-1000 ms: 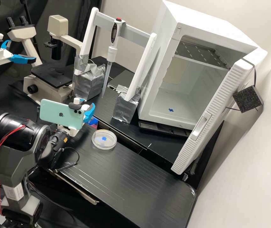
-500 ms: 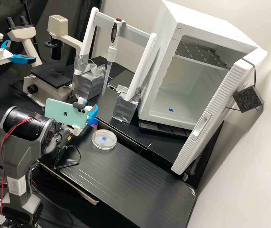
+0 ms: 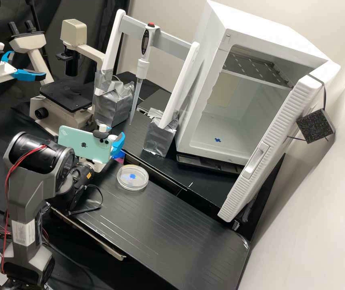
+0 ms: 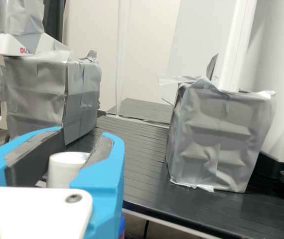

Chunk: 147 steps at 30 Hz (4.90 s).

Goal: Close the bottle

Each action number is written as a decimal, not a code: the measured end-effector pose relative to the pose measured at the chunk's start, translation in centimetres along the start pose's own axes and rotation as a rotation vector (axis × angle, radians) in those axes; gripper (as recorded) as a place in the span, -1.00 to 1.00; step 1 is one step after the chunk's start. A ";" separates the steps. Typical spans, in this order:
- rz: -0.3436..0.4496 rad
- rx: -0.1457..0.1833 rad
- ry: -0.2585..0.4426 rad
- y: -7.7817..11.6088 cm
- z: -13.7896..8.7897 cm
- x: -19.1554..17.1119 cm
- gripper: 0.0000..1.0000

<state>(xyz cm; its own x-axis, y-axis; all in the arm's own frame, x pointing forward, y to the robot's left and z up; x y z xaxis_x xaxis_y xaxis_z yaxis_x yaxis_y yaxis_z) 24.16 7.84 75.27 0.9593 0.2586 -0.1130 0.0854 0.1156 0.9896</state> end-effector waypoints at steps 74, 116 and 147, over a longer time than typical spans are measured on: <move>0.171 0.076 -0.124 5.0 3.6 -1.9 1.00; 0.125 0.057 -0.083 3.9 2.6 -1.6 1.00; 0.127 0.089 -0.119 4.0 3.5 -1.6 1.00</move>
<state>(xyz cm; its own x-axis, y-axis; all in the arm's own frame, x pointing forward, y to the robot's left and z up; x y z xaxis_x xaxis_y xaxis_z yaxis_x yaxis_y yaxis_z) 23.90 4.51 79.68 0.9885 0.1497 0.0193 -0.0199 0.0023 0.9998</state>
